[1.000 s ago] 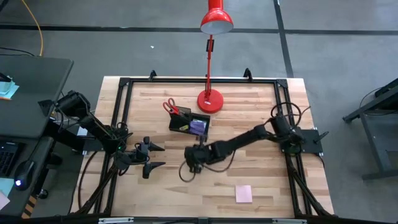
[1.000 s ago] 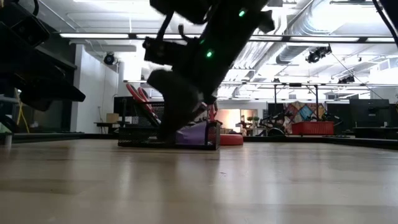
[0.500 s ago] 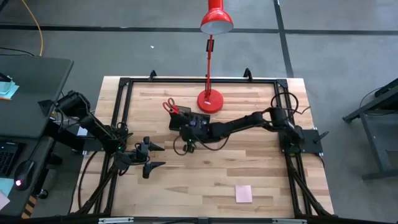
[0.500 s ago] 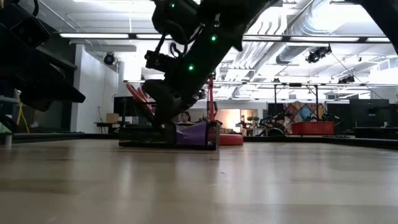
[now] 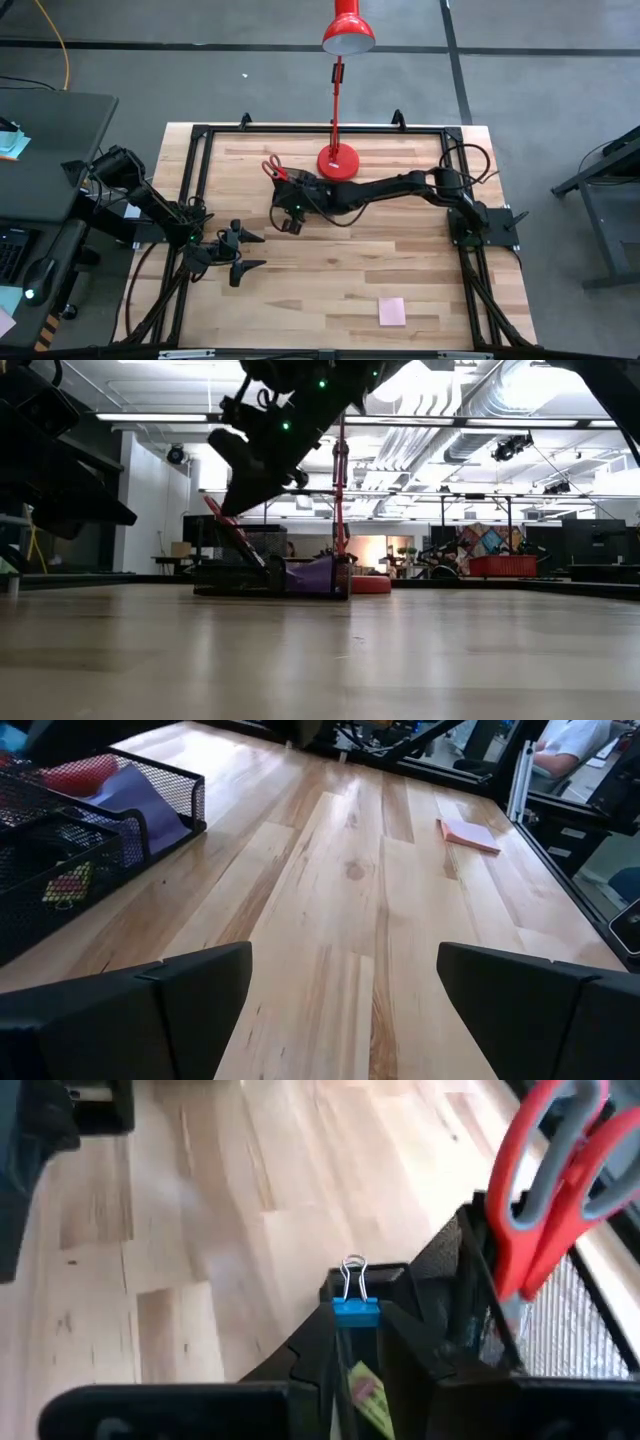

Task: Pick and place office supplies into organizer
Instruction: Put the blue binder clip into the desk organizer

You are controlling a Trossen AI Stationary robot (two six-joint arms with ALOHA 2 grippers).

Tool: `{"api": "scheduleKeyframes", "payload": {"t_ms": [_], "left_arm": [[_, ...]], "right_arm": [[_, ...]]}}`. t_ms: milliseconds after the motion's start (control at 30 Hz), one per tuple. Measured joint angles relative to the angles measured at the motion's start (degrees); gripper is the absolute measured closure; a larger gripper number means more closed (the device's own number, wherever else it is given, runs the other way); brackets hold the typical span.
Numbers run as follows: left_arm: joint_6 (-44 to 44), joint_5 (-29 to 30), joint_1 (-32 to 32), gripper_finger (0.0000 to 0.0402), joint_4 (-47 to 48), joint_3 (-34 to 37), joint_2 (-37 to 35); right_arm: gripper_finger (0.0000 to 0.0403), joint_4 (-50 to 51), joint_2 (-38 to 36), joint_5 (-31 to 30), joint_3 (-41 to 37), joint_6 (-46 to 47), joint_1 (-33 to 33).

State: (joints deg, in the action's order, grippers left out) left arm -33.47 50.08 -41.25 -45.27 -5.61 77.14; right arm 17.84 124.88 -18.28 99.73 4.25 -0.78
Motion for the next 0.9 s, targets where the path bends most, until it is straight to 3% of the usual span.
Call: {"api": "scheduleKeyframes", "payload": {"t_ms": [267,900], "left_arm": [[-1.33,-0.57,0.0,0.0089,0.27,0.0,0.0],[-1.46,0.55,0.0,0.0089,0.59,0.0,-0.02]], "right_arm": [[0.035,1.36,0.17,-1.58,-2.23,2.25,0.51],[0.033,0.73,2.69,1.81,-2.26,4.54,3.04]]}}
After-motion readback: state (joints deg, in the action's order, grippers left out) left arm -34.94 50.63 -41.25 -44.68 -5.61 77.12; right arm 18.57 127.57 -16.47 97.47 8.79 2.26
